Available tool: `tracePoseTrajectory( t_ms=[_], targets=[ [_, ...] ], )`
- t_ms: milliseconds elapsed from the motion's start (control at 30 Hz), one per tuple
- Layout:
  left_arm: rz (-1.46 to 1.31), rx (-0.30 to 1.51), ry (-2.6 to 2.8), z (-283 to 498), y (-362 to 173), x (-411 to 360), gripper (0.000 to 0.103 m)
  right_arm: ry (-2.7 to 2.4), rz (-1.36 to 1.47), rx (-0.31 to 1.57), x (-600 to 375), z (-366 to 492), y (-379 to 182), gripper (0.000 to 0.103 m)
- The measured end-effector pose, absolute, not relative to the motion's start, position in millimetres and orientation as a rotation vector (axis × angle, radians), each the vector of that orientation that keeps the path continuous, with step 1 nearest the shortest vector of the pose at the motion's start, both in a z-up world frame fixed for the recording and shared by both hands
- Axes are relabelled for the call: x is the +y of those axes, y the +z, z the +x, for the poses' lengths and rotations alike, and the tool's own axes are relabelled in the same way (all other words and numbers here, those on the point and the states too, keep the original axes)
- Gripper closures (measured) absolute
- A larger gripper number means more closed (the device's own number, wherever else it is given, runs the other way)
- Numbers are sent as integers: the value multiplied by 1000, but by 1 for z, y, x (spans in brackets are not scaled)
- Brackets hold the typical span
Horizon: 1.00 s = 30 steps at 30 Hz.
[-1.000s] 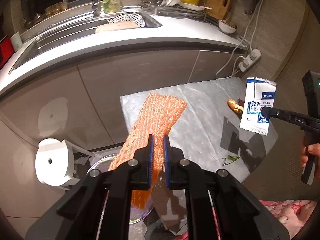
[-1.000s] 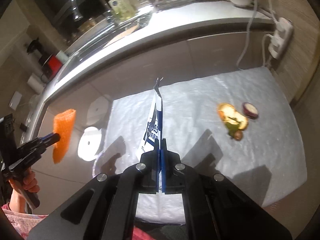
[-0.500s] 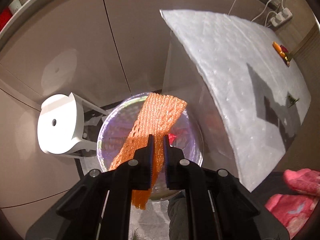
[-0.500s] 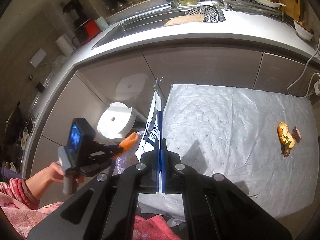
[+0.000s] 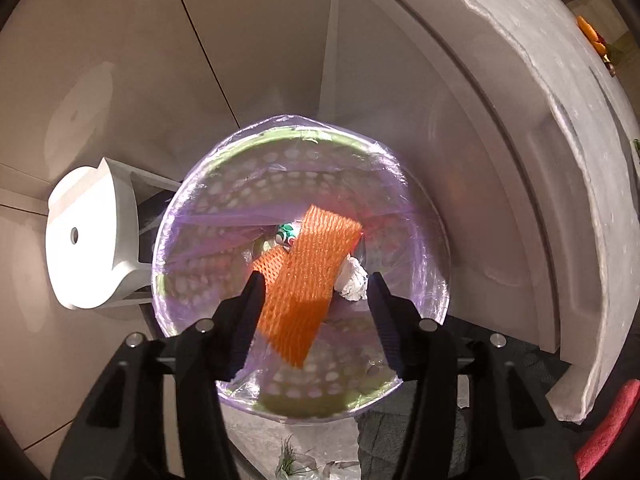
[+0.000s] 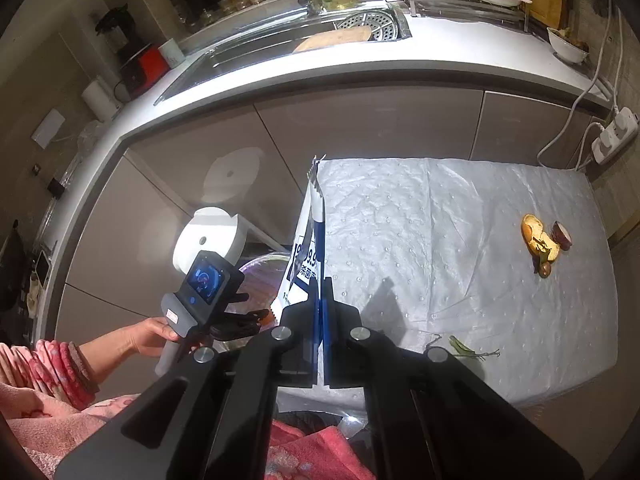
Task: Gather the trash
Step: 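Carry net and wipe packet over the bin and open both tools to drop them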
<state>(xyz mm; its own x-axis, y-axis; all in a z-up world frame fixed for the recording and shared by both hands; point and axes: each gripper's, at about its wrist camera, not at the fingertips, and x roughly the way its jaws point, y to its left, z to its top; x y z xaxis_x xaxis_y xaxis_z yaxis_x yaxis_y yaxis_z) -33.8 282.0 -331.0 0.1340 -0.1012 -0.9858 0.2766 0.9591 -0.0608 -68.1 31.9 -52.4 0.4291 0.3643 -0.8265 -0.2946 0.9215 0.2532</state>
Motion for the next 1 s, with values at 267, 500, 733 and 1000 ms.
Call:
tracePoseTrajectory(
  t_ms=[267, 500, 733, 1000],
  targets=[
    [102, 1373, -307, -38, -301, 286, 45, 456, 54, 1073, 47, -62, -63, 101],
    [16, 1137, -291, -77, -187, 307, 15, 607, -75, 1134, 104, -56, -102, 101],
    [-36, 1006, -140, -125, -97, 335, 8, 766, -215, 1242, 190, -46, -175, 101],
    [-20, 955, -42, -155, -54, 348, 8, 813, -370, 1357, 266, -35, -253, 101]
  ],
)
